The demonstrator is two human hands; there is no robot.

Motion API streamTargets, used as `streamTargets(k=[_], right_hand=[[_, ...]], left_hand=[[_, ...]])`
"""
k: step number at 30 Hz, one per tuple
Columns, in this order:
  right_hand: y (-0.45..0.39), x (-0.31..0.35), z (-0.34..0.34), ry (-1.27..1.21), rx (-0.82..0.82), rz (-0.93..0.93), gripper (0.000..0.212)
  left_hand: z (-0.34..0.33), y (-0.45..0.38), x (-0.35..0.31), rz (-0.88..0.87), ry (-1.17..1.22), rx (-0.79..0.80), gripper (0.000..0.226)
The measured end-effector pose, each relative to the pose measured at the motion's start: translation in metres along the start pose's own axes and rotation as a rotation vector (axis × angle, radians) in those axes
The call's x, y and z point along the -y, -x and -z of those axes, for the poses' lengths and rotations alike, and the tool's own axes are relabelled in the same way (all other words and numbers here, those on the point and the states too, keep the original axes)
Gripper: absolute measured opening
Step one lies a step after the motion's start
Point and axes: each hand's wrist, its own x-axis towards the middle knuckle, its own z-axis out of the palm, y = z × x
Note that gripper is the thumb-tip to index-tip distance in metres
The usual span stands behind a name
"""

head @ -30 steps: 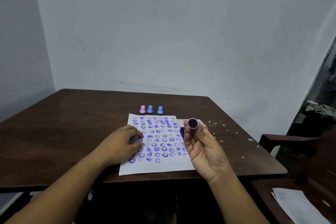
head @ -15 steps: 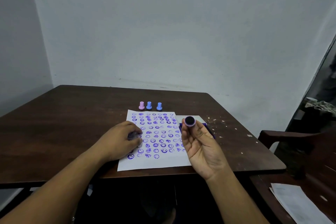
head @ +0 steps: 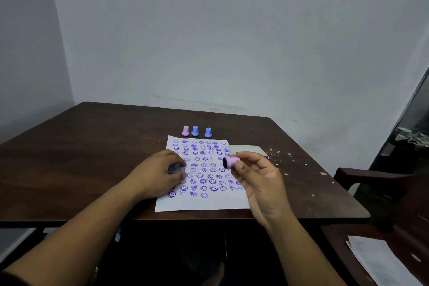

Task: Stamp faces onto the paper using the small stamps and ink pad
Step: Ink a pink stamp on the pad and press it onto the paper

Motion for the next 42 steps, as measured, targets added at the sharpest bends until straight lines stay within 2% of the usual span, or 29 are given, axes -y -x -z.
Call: streamTargets(k=[3,5,7,11,42], right_hand=[[0.004,-0.004,-0.002,0.403,0.010,0.104,0.018],[0.006,-0.007,-0.002,0.640,0.032,0.176,0.029],[0.010,-0.010,-0.004,0.767,0.069,0.228,0.032],[0.015,-0.015,-0.004,0.902,0.105,0.271,0.025],[0.015,-0.008,-0.004,0.976,0.209,0.116,0.020]], left_hand=[[-0.001,-0.001,0.002,0.005,-0.005,-0.005,0.034],[-0.002,-0.001,0.002,0.005,-0.006,-0.013,0.033],[-0.003,-0.001,0.003,0.003,-0.012,-0.026,0.033],[-0.003,-0.001,0.003,0.001,-0.018,-0.031,0.035],[-0.004,-0.001,0.003,-0.003,-0.030,-0.031,0.037]])
